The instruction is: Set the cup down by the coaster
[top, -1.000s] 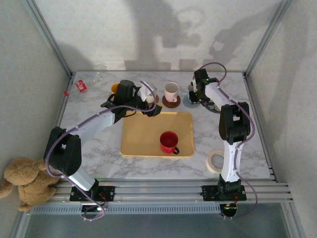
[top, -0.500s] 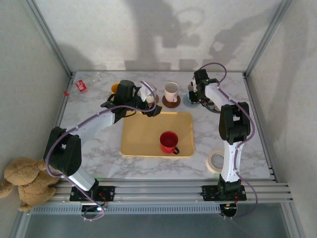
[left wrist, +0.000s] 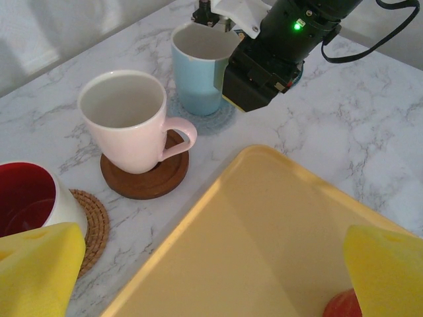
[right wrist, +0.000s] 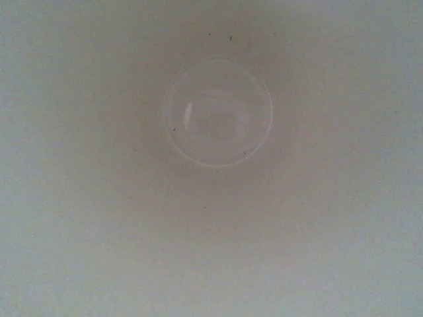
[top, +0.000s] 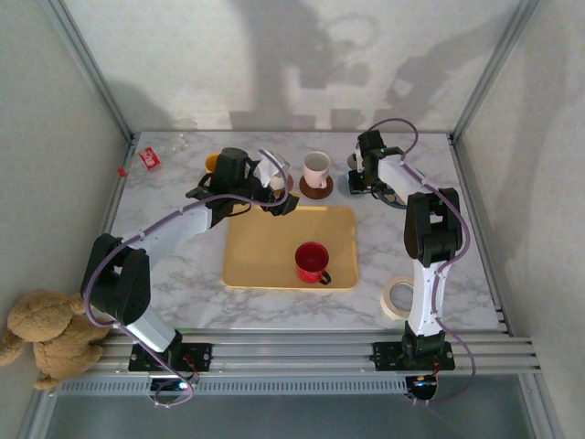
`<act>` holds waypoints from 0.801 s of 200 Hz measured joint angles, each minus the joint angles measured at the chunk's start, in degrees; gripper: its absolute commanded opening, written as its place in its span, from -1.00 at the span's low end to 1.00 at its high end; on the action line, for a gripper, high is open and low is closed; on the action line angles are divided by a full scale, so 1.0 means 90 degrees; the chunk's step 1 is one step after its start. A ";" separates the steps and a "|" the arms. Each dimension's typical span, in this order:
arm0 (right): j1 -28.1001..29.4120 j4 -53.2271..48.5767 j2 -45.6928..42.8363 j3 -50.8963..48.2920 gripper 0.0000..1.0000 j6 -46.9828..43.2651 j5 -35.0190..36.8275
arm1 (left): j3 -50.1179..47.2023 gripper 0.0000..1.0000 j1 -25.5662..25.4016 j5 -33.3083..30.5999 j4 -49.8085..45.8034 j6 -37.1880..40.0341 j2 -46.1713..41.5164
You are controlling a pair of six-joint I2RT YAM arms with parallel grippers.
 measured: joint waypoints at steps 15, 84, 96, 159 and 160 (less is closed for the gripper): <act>0.0000 0.0002 -0.0049 -0.0002 -0.16 0.0012 -0.0019 | 0.0000 0.99 -0.0002 0.0000 -0.0002 0.0002 0.0000; 0.0000 -0.0002 -0.0442 -0.0202 0.34 0.0083 -0.0041 | 0.0000 0.99 -0.0029 0.0002 0.0000 -0.0002 -0.0002; 0.0000 -0.0007 -0.0561 -0.0250 0.41 0.0085 -0.0039 | 0.0007 0.99 -0.0029 0.0000 0.0002 -0.0024 -0.0005; 0.0007 -0.0112 -0.1469 -0.0376 0.90 0.0032 0.0027 | 0.0265 0.99 -0.0029 0.0002 0.0000 -0.0075 -0.0211; 0.0007 -0.0114 -0.1484 -0.0376 0.91 0.0017 0.0027 | 0.0270 0.99 -0.0029 0.0002 0.0000 -0.0075 -0.0216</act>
